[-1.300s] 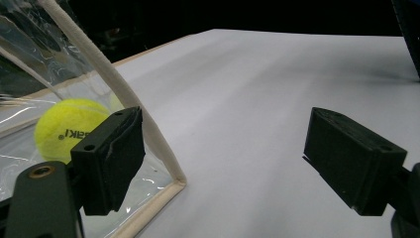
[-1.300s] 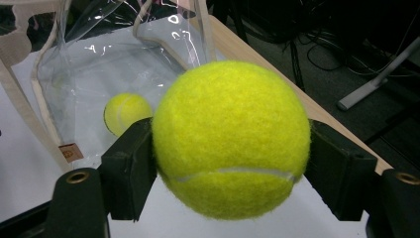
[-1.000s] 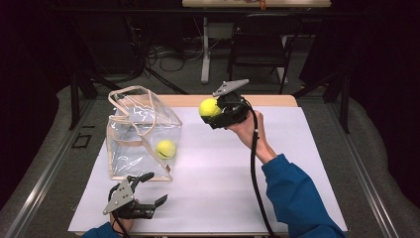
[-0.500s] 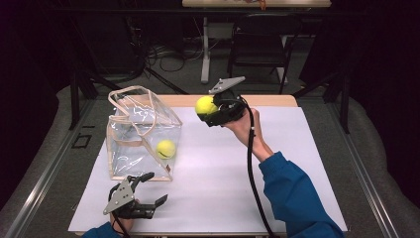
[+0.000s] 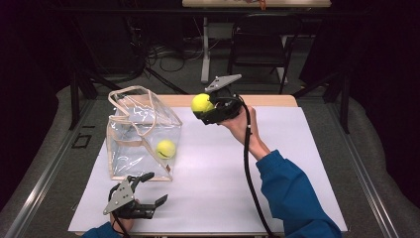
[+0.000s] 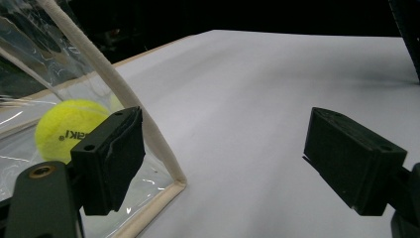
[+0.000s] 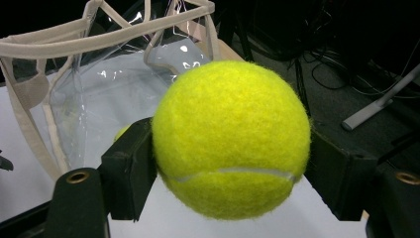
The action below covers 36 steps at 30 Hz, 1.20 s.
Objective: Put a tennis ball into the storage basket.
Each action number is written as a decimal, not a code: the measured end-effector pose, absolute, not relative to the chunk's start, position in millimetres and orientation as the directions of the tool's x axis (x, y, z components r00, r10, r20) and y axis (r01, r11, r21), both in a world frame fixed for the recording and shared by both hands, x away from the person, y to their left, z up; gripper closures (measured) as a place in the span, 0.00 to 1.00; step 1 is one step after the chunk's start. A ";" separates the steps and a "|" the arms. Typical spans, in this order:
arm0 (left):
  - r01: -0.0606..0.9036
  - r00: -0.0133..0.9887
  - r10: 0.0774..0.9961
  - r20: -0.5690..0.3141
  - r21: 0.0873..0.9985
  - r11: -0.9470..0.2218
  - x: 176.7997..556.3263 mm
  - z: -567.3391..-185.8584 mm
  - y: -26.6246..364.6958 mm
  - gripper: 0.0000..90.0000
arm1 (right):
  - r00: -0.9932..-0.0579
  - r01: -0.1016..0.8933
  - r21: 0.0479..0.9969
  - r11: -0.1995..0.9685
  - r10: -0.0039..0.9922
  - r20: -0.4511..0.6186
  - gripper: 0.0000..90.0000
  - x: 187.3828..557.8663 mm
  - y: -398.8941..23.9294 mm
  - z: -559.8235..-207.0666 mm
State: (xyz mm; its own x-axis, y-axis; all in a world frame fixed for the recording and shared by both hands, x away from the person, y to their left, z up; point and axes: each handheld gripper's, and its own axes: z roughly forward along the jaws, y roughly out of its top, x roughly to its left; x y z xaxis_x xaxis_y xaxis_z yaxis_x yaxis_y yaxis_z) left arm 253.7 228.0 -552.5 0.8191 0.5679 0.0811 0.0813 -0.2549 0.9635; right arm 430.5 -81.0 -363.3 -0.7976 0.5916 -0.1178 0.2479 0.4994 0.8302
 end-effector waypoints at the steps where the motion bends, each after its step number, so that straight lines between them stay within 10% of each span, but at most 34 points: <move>1: 0.082 0.819 0.567 0.081 0.963 -0.255 253.7 -552.5 228.0 0.18 | -0.799 0.248 0.830 0.500 0.590 -0.117 0.29 430.5 -80.4 -362.9; 36: 0.081 0.820 0.566 0.083 0.962 -0.259 253.9 -552.5 227.8 0.18 | -0.805 0.226 0.838 0.497 0.579 -0.126 0.29 433.3 -68.0 -360.0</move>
